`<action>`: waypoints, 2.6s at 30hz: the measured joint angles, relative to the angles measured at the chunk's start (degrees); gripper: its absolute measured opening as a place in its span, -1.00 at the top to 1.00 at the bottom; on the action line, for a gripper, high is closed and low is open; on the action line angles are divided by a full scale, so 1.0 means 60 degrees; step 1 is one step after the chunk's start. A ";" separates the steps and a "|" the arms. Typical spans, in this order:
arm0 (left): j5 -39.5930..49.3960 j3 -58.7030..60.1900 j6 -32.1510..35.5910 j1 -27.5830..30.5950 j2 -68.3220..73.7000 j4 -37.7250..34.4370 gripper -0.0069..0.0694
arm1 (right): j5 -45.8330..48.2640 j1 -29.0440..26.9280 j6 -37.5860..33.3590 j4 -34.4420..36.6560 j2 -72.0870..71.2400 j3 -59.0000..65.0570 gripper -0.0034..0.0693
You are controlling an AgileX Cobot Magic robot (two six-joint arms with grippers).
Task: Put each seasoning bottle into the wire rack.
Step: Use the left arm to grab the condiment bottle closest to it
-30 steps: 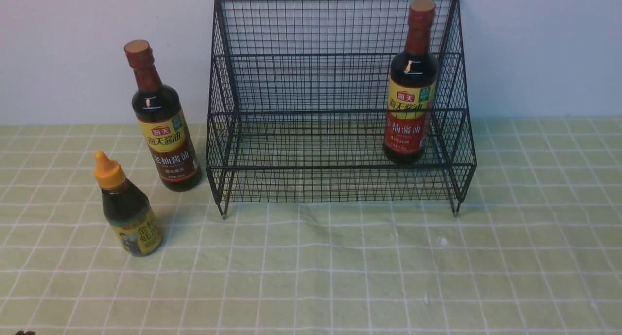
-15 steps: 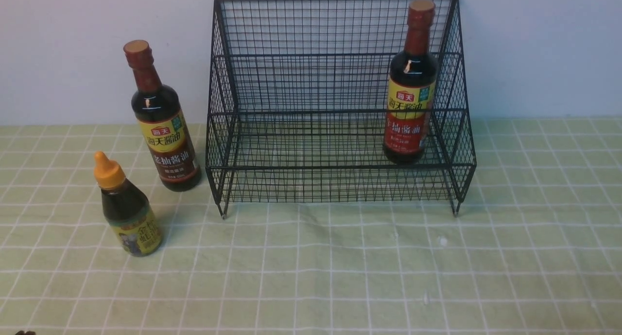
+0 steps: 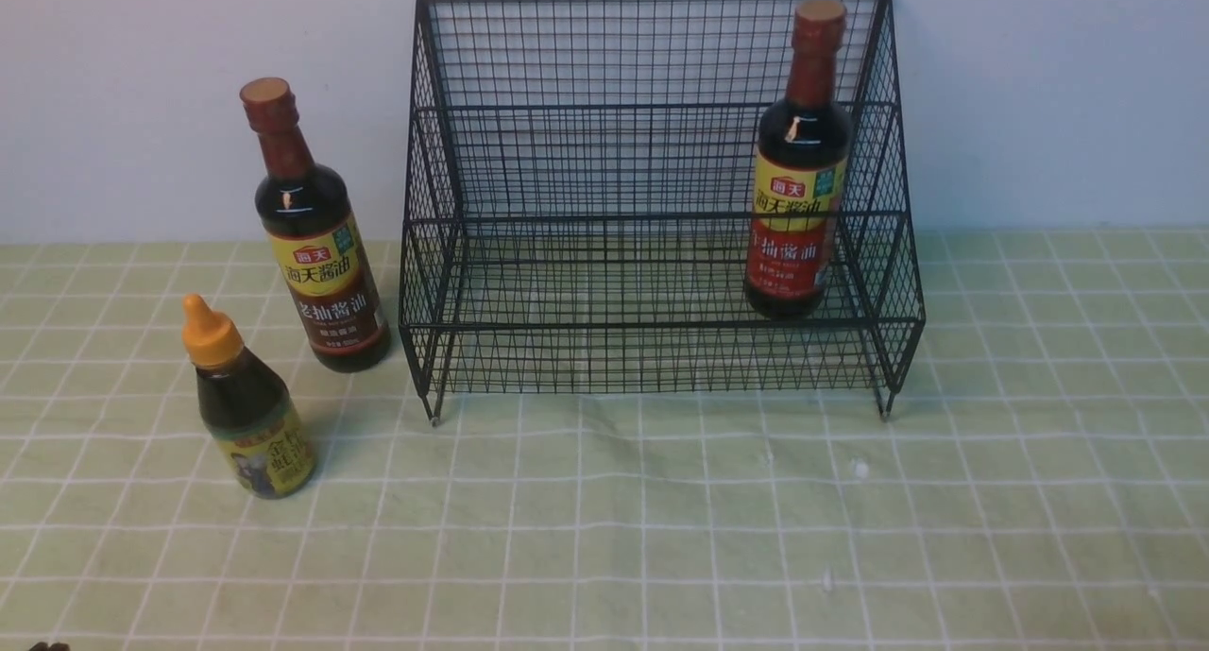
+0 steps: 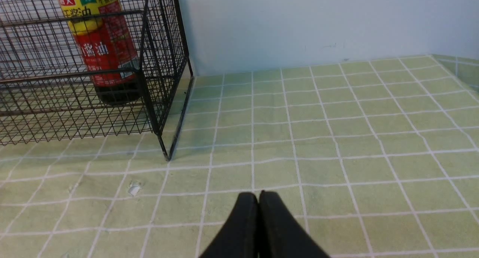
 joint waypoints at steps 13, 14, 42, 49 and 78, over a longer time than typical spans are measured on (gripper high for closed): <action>0.0000 0.0000 0.0000 0.0000 0.0000 0.0000 0.84 | 0.0000 0.0000 -0.0031 0.0000 0.0000 0.0000 0.94; 0.0000 0.0000 0.0000 0.0000 0.0000 0.0000 0.84 | 0.0000 0.0000 -0.0039 0.0000 0.0000 0.0000 0.94; -0.6585 -0.1133 -0.2377 0.0000 0.4120 0.0370 0.34 | 0.0000 0.0000 -0.0110 0.0000 0.0000 0.0000 0.94; -0.7547 -0.2403 -0.3101 0.0000 0.7718 0.1906 -0.39 | 0.0011 0.0000 -0.0110 0.0000 0.0000 -0.0006 0.94; -1.0092 -0.4614 -0.3125 0.0000 1.4053 0.1931 0.12 | 0.0011 0.0000 -0.0137 -0.0007 0.0000 -0.0006 0.94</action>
